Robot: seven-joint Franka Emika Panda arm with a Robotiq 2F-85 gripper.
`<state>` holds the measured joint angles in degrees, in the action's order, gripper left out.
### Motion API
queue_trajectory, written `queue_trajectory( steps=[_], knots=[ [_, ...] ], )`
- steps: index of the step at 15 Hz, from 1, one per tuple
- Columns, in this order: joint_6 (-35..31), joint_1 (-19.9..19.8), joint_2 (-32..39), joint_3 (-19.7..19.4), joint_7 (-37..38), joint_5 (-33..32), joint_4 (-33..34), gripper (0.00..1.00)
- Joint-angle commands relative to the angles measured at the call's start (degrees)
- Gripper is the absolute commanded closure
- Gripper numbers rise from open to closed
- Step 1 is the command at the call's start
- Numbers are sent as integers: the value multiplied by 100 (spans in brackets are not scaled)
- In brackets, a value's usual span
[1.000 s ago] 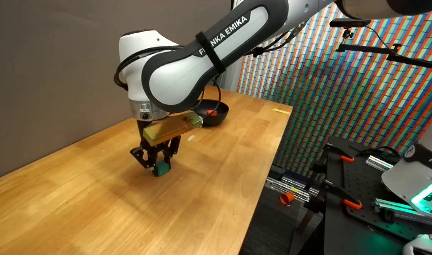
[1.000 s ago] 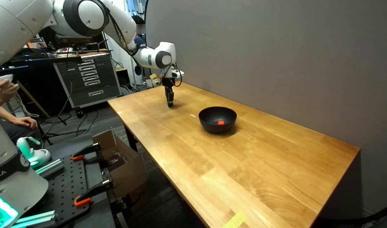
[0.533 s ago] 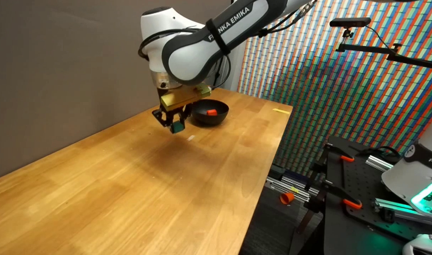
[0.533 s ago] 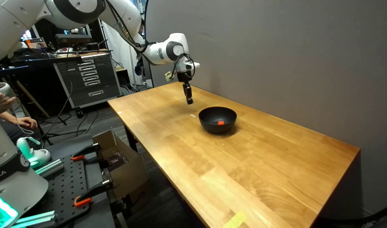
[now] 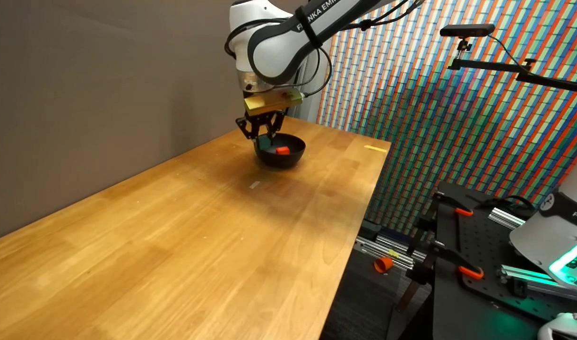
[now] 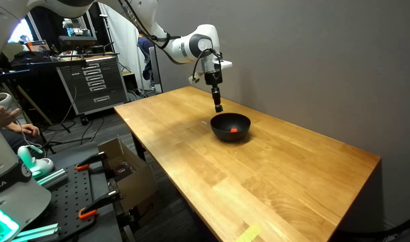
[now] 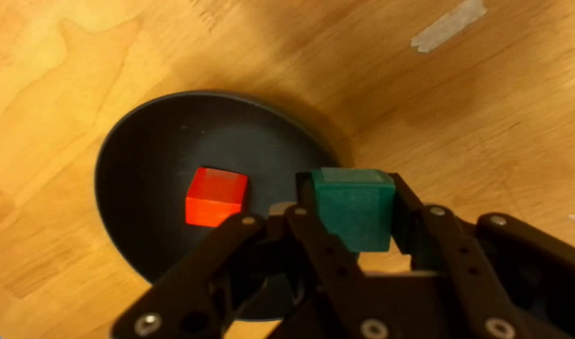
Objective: Put the orange and green blocks one at a time into the bowl
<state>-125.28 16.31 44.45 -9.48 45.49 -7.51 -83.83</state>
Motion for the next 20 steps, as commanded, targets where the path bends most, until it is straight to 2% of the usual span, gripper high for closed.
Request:
queue_trajectory(
  steps=[1, 2, 3, 5, 8, 9, 10, 15, 19, 20],
  knots=[
    [-150, -231, -307, -15, 81, -91, -222, 86],
    [-154, -313, -320, 2, 59, -53, -175, 80],
    [-142, -376, -347, 29, 31, -21, -169, 36],
    [-153, -505, -436, 145, -97, 91, -284, 29],
    [-222, -672, -780, 525, -484, 482, -815, 4],
    [-280, -721, -982, 687, -631, 681, -1109, 0],
    [-390, -743, -1297, 876, -808, 918, -1540, 0],
    [-579, -798, -2394, 1537, -1974, 1908, -2825, 0],
    [-222, -836, -3508, 1916, -3225, 2613, -3864, 0],
    [-264, -653, -2730, 1700, -2600, 2273, -3102, 0]
  ],
)
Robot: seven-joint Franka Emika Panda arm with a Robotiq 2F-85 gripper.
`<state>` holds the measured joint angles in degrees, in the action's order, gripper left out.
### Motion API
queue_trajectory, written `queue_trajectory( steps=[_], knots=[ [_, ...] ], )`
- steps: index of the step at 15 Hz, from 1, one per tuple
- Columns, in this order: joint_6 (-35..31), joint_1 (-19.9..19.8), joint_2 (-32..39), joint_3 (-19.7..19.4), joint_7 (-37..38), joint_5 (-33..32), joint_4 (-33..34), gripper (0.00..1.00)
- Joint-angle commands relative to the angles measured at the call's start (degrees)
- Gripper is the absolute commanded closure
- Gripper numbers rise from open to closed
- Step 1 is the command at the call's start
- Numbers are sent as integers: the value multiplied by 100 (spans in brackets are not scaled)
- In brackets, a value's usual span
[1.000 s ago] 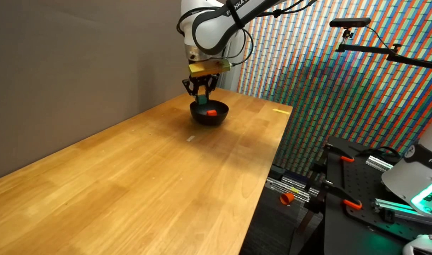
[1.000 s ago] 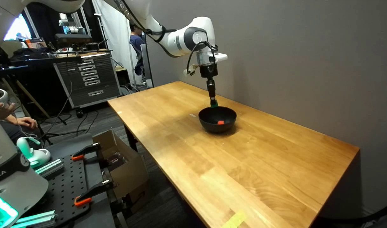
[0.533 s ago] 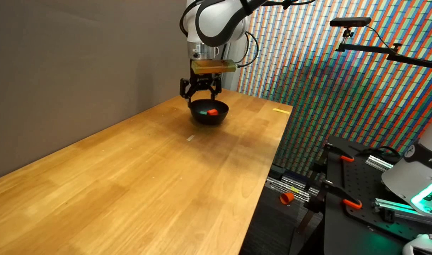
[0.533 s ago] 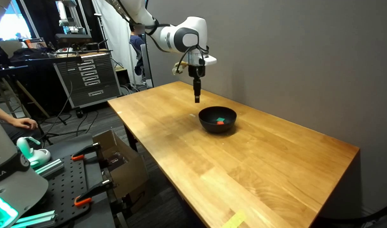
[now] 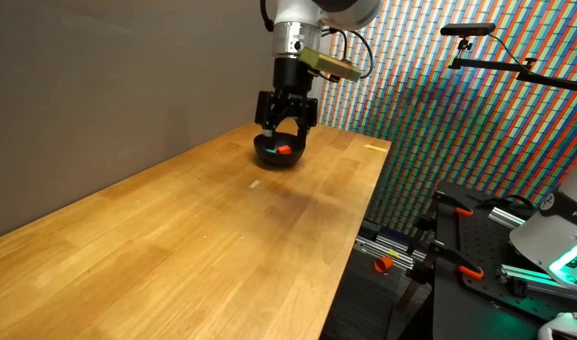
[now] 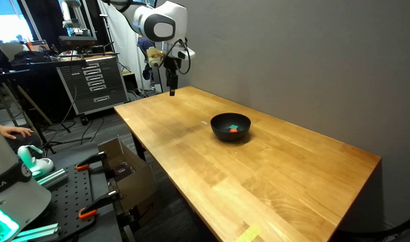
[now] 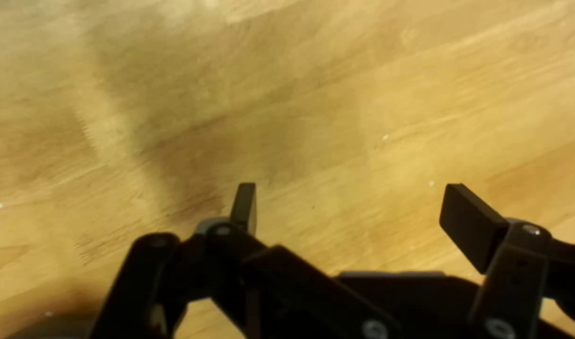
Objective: Put the orange and green blocks one at a time into the bowl
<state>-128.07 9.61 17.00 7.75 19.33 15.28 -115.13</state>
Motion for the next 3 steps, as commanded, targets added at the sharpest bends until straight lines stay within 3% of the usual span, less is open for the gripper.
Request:
queue_trajectory(
  steps=[1, 3],
  knots=[
    [55, 10, -244, 49, -196, 113, -225, 0],
    [67, 5, -566, 99, -331, 169, -532, 0]
  ],
)
